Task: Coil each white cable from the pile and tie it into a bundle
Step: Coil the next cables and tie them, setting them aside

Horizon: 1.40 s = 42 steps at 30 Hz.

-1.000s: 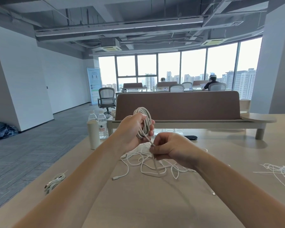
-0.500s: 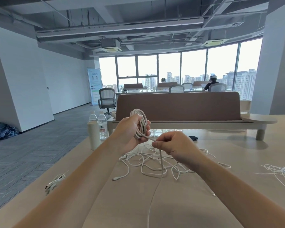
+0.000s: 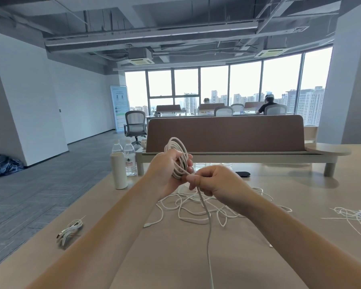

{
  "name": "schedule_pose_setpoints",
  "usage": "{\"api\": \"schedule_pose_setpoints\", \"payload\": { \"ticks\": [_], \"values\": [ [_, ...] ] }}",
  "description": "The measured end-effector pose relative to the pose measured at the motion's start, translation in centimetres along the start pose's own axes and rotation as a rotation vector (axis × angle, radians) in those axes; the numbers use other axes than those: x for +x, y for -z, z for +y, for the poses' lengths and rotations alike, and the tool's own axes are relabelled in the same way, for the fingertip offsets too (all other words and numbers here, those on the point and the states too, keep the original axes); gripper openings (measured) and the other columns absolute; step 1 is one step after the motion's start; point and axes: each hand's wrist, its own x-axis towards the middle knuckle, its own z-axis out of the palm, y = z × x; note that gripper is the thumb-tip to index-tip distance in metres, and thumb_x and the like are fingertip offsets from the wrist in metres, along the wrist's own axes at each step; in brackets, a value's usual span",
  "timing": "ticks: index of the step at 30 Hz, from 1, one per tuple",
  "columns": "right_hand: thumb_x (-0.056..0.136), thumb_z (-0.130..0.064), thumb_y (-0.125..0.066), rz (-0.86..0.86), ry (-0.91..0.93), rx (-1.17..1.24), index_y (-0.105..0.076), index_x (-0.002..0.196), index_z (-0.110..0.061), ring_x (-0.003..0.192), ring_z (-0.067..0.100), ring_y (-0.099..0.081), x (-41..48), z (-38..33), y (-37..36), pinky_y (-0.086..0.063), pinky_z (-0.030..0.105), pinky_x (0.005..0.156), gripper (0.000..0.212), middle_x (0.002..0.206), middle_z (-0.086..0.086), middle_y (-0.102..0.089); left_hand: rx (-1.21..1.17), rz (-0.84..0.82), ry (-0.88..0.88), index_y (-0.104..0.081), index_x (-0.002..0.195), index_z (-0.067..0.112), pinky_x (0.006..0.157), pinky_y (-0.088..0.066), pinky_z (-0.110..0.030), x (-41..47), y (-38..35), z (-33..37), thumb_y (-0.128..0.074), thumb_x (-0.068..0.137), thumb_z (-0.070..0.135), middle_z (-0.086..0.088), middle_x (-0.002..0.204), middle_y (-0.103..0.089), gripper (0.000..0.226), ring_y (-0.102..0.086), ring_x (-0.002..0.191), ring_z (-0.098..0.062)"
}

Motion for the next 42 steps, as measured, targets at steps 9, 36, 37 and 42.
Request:
{"api": "schedule_pose_setpoints", "payload": {
  "ticks": [9, 36, 37, 42],
  "values": [
    [0.091, -0.015, -0.058, -0.214, -0.095, 0.61, -0.071, 0.076, -0.004, 0.084, 0.033, -0.07, 0.4, 1.3, 1.0, -0.051, 0.052, 0.101, 0.023, 0.084, 0.018, -0.067, -0.001, -0.04, 0.009, -0.054, 0.104, -0.002, 0.045, -0.039, -0.023, -0.3, 1.0, 1.6, -0.032, 0.097, 0.011, -0.012, 0.079, -0.054, 0.027, -0.051, 0.063, -0.019],
    [0.091, -0.015, -0.068, 0.285, -0.199, 0.104, -0.068, 0.078, -0.003, 0.038, 0.011, -0.033, 1.9, 0.9, 0.8, -0.025, 0.018, 0.037, 0.018, 0.046, 0.001, -0.051, 0.562, -0.085, -0.039, -0.057, 0.106, -0.005, 0.059, -0.048, -0.031, -1.6, 0.4, 0.6, -0.048, 0.1, 0.005, -0.019, 0.091, -0.059, 0.014, -0.065, 0.073, -0.029],
    [0.091, -0.015, -0.069, 0.297, -0.187, 0.089, -0.068, 0.077, -0.002, 0.037, 0.01, -0.035, 1.8, 0.7, 0.8, -0.026, 0.017, 0.037, 0.019, 0.046, 0.001, -0.052, 0.567, -0.096, -0.038, -0.058, 0.107, -0.006, 0.06, -0.047, -0.031, -1.5, 0.3, 0.4, -0.048, 0.1, 0.005, -0.02, 0.094, -0.061, 0.016, -0.064, 0.072, -0.028],
    [0.089, -0.016, -0.071, 0.301, -0.145, -0.026, -0.065, 0.07, -0.005, 0.037, 0.008, -0.038, 1.7, 0.0, 0.7, -0.031, 0.017, 0.04, 0.023, 0.047, -0.001, -0.054, 0.573, -0.145, -0.035, -0.065, 0.109, -0.004, 0.065, -0.047, -0.032, -1.4, 0.3, -0.1, -0.054, 0.101, 0.01, -0.018, 0.096, -0.068, 0.019, -0.06, 0.077, -0.025]
  ]
}}
